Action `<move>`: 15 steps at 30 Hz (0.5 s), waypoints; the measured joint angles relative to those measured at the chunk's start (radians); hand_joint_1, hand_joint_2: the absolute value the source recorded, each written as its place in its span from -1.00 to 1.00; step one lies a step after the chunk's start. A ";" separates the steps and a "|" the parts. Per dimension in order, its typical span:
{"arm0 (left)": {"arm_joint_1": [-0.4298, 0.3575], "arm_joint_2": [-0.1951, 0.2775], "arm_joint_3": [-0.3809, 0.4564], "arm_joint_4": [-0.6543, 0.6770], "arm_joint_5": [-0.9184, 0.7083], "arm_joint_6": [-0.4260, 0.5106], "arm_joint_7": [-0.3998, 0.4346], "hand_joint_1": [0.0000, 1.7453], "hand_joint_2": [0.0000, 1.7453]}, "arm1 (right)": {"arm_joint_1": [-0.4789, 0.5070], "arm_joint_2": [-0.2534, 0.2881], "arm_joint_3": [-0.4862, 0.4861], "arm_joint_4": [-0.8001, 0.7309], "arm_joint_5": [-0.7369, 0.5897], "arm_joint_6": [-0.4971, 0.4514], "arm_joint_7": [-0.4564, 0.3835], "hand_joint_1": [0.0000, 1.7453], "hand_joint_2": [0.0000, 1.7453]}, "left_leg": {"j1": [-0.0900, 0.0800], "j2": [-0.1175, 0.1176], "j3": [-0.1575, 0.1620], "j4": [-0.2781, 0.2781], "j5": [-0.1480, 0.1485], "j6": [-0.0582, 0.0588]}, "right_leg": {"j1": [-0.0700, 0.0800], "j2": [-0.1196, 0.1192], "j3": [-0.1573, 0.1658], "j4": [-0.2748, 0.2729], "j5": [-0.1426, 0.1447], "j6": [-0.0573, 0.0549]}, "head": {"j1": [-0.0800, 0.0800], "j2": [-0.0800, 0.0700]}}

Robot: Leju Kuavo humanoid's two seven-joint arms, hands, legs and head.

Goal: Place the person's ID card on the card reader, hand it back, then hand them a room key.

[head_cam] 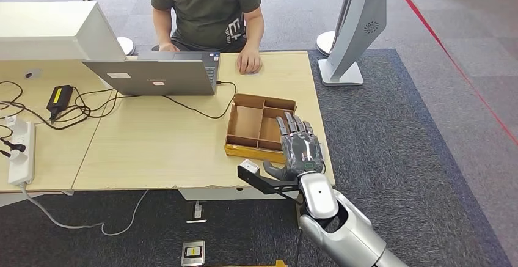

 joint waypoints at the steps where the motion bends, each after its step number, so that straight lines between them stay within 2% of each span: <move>1: 0.000 0.000 0.000 0.000 0.000 0.001 0.000 -1.00 -1.00 | 0.002 0.005 0.000 0.003 0.004 -0.003 0.001 -1.00 1.00 | 0.000 0.000 0.000 0.000 0.000 0.000 | 0.000 0.000 0.000 0.000 0.000 0.000 | 0.000 0.000; 15: -0.001 0.000 0.000 0.000 0.009 0.008 0.006 -1.00 -1.00 | -0.004 0.083 0.003 0.073 0.043 -0.008 -0.020 -1.00 1.00 | 0.001 0.000 0.000 0.000 0.000 0.000 | 0.001 0.000 0.000 0.000 0.000 0.000 | 0.000 0.000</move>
